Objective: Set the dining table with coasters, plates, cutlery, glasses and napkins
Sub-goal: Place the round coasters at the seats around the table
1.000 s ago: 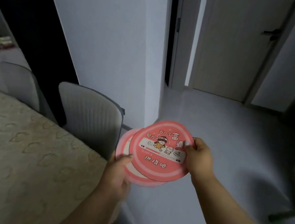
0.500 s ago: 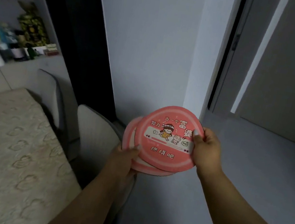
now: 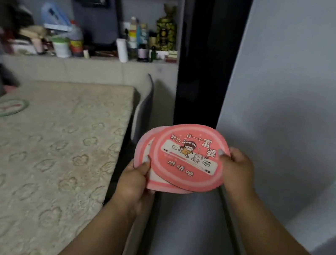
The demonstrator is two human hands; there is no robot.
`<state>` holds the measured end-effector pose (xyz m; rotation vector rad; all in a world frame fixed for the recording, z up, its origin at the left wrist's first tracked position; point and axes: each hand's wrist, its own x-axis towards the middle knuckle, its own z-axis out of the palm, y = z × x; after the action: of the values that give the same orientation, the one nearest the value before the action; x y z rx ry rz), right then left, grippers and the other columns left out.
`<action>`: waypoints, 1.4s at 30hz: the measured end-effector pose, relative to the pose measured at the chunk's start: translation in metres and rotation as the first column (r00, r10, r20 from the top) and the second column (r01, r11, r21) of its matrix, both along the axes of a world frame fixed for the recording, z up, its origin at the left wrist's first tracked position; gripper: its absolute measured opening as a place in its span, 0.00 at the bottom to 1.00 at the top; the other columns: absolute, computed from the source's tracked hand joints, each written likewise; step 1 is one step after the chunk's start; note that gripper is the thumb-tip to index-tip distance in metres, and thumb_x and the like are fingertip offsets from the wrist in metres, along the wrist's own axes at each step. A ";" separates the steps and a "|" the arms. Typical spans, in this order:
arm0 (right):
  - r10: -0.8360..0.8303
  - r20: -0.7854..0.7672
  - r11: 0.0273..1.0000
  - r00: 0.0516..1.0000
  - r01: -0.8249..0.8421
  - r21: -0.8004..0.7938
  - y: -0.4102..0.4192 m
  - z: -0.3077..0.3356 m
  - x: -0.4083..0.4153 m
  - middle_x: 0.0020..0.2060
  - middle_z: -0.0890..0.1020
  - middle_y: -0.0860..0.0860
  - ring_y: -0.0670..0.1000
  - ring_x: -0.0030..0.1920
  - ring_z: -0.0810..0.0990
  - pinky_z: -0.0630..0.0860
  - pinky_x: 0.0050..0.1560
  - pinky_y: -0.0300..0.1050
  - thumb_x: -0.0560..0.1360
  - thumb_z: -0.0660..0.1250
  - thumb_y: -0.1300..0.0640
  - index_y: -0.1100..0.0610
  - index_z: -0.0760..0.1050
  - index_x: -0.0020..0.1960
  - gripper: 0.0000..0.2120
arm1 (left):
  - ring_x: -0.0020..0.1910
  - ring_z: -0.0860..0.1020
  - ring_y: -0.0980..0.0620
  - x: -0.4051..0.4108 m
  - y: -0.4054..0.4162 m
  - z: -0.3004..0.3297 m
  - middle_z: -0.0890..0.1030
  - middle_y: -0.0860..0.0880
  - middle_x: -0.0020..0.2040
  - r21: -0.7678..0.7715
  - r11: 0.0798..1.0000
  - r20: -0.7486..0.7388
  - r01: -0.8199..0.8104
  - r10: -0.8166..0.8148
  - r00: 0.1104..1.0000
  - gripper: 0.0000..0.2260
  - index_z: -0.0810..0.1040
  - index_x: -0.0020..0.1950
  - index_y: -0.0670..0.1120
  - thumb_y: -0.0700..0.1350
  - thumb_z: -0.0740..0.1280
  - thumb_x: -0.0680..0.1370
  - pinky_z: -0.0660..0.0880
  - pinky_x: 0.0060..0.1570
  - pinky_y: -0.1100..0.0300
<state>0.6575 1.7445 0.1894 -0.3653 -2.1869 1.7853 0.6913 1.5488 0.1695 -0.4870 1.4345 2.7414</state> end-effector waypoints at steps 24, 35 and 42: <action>0.691 0.026 0.723 0.722 -0.691 -0.020 -0.221 -0.043 -0.213 0.40 0.82 0.47 0.48 0.42 0.82 0.80 0.44 0.47 0.79 0.63 0.58 0.48 0.77 0.44 0.07 | 0.50 0.79 0.39 -0.016 -0.179 -0.133 0.79 0.38 0.52 -0.252 0.568 0.529 -0.784 0.759 0.380 0.13 0.71 0.64 0.41 0.41 0.64 0.79 0.79 0.43 0.49; 0.782 0.092 0.620 0.616 -0.784 -0.026 -0.263 -0.048 -0.286 0.40 0.83 0.50 0.53 0.45 0.82 0.80 0.49 0.52 0.78 0.64 0.57 0.50 0.77 0.42 0.07 | 0.31 0.75 0.50 -0.130 -0.154 -0.063 0.81 0.45 0.43 -0.587 0.606 0.266 -0.537 0.771 0.579 0.14 0.75 0.50 0.41 0.50 0.57 0.83 0.69 0.28 0.60; 0.832 0.150 0.530 0.534 -0.845 0.071 -0.287 -0.050 -0.426 0.41 0.83 0.55 0.57 0.44 0.83 0.79 0.48 0.54 0.77 0.63 0.56 0.56 0.77 0.43 0.07 | 0.23 0.69 0.55 -0.261 -0.163 -0.053 0.75 0.47 0.27 -0.422 0.652 0.196 -0.629 0.744 0.639 0.08 0.75 0.52 0.34 0.38 0.67 0.78 0.68 0.22 0.64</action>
<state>0.2317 1.4579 0.1396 0.8444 -2.7936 2.0045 0.4307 1.3856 0.1168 -1.8184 1.8751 2.6208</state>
